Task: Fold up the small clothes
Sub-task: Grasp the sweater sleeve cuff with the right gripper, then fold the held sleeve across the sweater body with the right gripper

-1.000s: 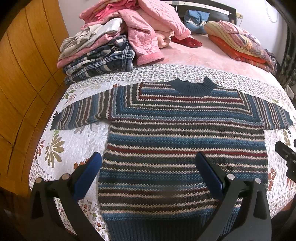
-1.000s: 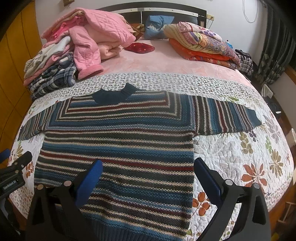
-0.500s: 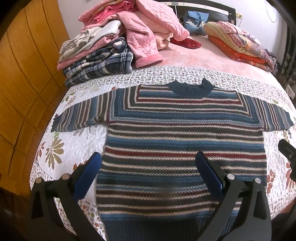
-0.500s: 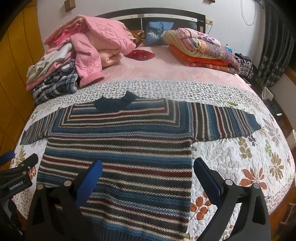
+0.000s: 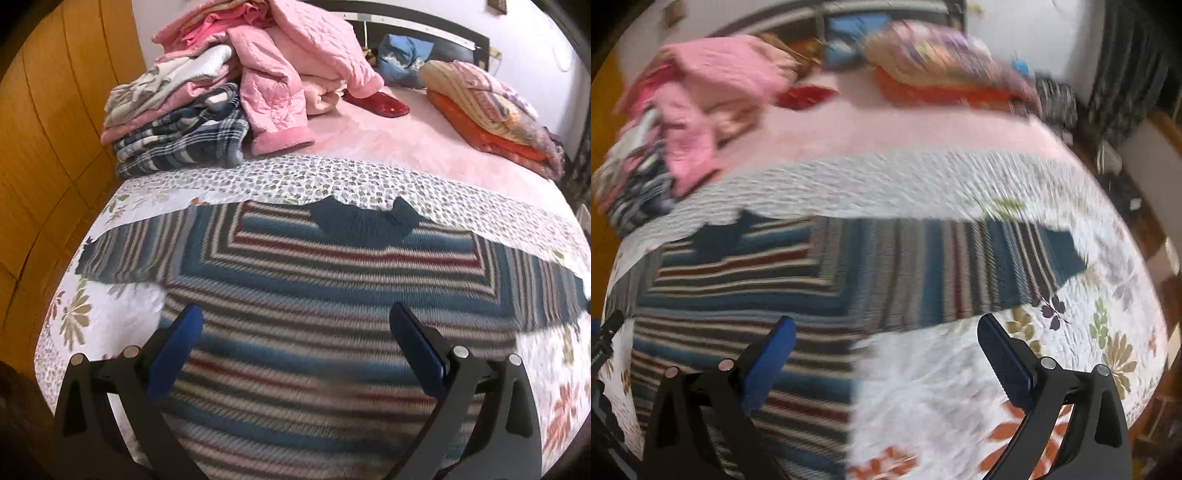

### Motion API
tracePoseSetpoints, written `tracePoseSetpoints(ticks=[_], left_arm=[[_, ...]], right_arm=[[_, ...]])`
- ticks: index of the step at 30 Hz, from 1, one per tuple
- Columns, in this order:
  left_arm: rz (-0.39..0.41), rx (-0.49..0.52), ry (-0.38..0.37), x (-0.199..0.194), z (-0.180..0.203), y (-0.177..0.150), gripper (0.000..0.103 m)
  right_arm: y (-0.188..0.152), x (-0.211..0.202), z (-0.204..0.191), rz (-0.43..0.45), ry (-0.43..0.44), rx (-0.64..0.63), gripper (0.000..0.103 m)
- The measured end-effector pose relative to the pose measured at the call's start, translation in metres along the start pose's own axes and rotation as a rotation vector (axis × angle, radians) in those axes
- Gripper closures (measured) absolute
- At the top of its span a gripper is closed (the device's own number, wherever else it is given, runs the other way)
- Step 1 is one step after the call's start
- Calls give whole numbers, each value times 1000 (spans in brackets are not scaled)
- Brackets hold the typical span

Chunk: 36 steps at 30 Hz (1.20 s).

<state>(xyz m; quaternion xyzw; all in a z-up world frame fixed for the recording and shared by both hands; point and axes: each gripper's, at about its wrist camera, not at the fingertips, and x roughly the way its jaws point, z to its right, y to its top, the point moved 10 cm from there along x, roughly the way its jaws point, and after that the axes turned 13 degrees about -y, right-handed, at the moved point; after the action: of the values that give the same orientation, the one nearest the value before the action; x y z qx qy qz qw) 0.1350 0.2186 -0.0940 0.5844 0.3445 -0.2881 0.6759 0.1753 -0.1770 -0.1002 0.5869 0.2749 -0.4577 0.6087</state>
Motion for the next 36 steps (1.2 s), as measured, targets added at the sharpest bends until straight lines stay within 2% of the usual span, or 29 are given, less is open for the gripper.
tracePoseSetpoints(ticks=[3,10,13,15,19,21,23,26,27,28,30,36], left_arm=[[-34,15,-3,38,16,7,3],[-93,5,-73,103,51,12,3],[-106,21,-83,118,59,10,3],[-118,18,-94,126,63,8,3],[-130,30,-88,141,61,4,3],[-136,39,-76,144,59,1,3],[-141,39,-77,146,56,1,3],[-136,32,-77,146,52,3,3],[-134,30,-78,145,51,5,3],[-130,27,-79,144,50,7,3],[-120,22,-83,141,48,10,3],[-111,18,-82,137,39,15,3]], right_arm=[[11,64,72,-104,-31,111,4],[12,154,186,-224,-12,337,9],[6,182,206,-279,-18,369,10],[7,193,216,-284,-27,386,10],[13,215,221,-305,35,454,13],[12,226,219,-325,56,479,21],[12,231,219,-322,23,488,23],[16,231,221,-318,-50,469,43],[19,229,220,-304,-53,468,64],[25,226,216,-278,-1,475,87],[27,222,215,-279,50,520,89],[16,222,224,-274,-47,520,90]])
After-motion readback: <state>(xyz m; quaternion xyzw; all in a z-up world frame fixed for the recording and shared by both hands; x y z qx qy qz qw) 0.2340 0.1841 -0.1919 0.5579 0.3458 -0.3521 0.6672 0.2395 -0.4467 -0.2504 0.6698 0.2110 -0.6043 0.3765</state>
